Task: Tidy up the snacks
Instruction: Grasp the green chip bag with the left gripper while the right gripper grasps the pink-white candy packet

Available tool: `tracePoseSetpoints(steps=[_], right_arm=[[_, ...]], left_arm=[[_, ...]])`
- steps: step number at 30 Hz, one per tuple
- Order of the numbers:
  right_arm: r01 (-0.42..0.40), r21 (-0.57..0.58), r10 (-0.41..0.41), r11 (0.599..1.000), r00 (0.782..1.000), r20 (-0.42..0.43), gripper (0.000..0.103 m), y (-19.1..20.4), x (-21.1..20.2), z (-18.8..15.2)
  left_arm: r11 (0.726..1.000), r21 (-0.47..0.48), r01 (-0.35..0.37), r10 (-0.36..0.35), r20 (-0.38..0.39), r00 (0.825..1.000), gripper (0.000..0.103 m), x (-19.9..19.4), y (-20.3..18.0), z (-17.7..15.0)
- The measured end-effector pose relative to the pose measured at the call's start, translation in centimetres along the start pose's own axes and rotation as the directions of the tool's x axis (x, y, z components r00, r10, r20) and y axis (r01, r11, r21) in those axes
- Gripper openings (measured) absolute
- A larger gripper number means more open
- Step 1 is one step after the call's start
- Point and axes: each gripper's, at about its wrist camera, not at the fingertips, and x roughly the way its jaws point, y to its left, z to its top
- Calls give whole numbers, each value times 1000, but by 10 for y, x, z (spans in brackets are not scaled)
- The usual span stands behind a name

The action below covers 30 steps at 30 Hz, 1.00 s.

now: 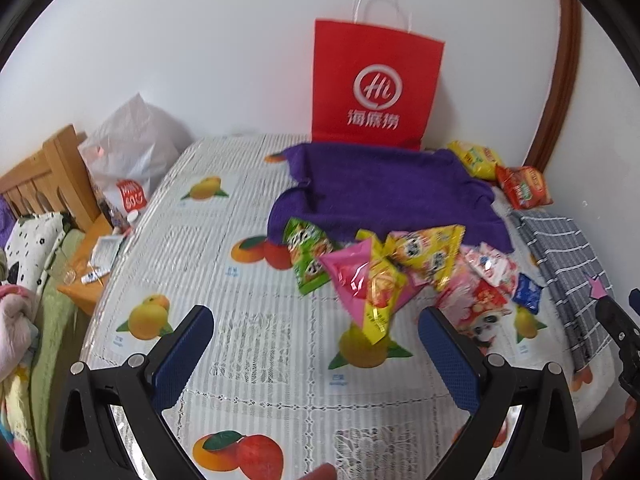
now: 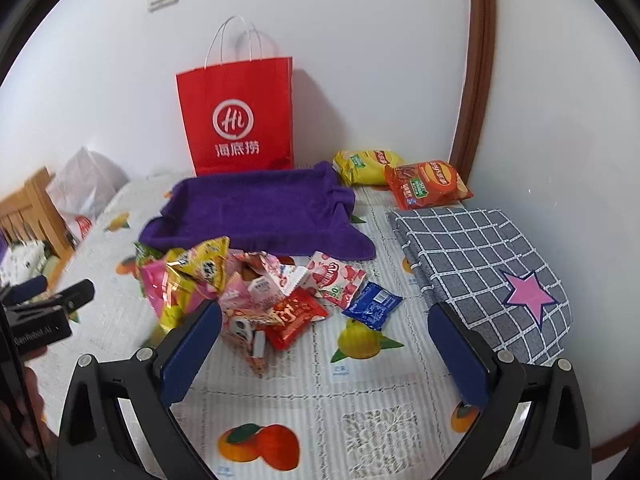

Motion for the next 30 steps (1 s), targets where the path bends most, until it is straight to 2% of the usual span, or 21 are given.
tracePoseSetpoints(steps=[6, 12, 18, 25, 30], right_arm=[[-94, 50, 97, 994, 994, -55, 97, -2, 31, -6], [-106, 40, 109, 994, 990, -90, 93, 2, 53, -8], [-139, 36, 142, 990, 984, -112, 89, 7, 70, -7], [-201, 36, 204, 979, 968, -144, 89, 17, 84, -8], [-193, 4, 191, 981, 967, -170, 89, 22, 95, -14]], left_arm=[[1000, -1, -5, 5, -50, 999, 103, 26, 7, -3], [999, -28, -21, 19, -88, 996, 103, 48, 15, -1], [998, -43, -52, 48, -94, 994, 103, 65, 26, 5], [996, -83, -45, 36, -107, 994, 103, 85, 27, 19], [994, -104, -41, 29, -116, 993, 103, 102, 25, 34]])
